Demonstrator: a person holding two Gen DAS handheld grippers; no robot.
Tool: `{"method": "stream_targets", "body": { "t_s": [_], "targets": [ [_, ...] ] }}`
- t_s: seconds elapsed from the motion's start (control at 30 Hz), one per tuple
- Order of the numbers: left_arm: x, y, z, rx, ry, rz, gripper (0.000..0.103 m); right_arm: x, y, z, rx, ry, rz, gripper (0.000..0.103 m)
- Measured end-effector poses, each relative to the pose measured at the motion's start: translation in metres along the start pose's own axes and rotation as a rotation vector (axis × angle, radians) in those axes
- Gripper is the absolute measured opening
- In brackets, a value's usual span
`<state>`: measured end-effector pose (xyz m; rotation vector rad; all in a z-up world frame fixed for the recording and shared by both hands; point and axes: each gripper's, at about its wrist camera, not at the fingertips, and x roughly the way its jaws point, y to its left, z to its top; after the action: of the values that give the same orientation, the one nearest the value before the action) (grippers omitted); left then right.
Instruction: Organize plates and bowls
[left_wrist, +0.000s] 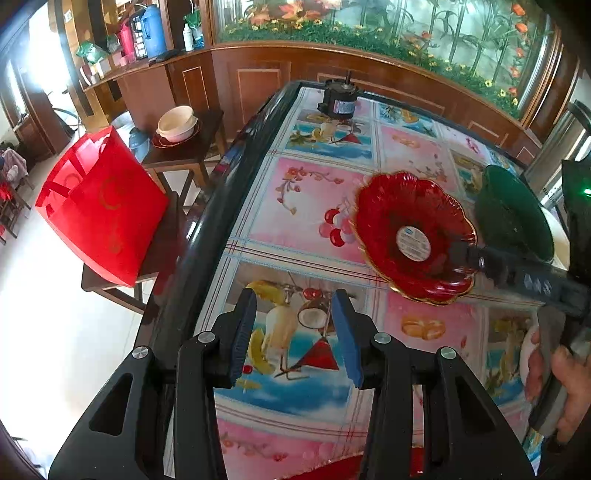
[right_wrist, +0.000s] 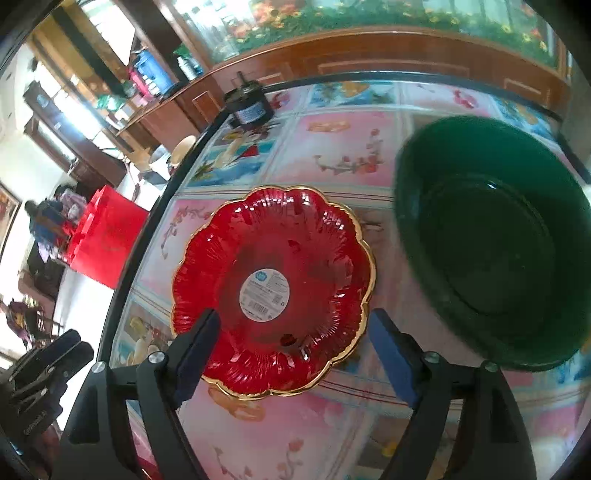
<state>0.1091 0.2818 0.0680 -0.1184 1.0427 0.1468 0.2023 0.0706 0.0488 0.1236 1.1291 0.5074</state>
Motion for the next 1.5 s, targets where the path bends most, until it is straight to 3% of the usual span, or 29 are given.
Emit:
{"method": "stream_targets", "body": {
  "t_s": [0.13, 0.27, 0.4, 0.87, 1.17, 1.37, 1.43, 1.5],
  "targets": [
    [0.009, 0.005, 0.005, -0.016, 0.012, 0.011, 0.043, 0.005, 0.028, -0.011, -0.115, 0.078, 0.099, 0.083],
    [0.015, 0.009, 0.013, -0.037, 0.014, 0.011, 0.043, -0.008, 0.03, -0.012, -0.168, 0.027, 0.019, 0.083],
    [0.021, 0.005, 0.026, -0.044, 0.02, -0.008, 0.042, -0.011, 0.013, 0.001, -0.138, 0.02, -0.024, 0.081],
    [0.057, -0.011, 0.05, -0.059, 0.063, -0.03, 0.043, 0.012, 0.006, 0.026, -0.16, 0.066, -0.079, 0.043],
    [0.089, -0.003, 0.058, -0.136, 0.127, -0.055, 0.043, 0.026, 0.003, 0.037, -0.167, 0.095, -0.099, 0.031],
    [0.102, -0.008, 0.058, -0.12, 0.15, -0.054, 0.042, 0.026, 0.002, 0.037, -0.189, 0.09, -0.095, 0.014],
    [0.102, -0.011, 0.06, -0.107, 0.152, -0.055, 0.028, 0.027, 0.004, 0.036, -0.208, 0.094, -0.094, 0.012],
    [0.101, -0.012, 0.06, -0.111, 0.157, -0.062, 0.025, 0.026, 0.009, 0.035, -0.231, 0.09, -0.097, 0.012]
  ]
}}
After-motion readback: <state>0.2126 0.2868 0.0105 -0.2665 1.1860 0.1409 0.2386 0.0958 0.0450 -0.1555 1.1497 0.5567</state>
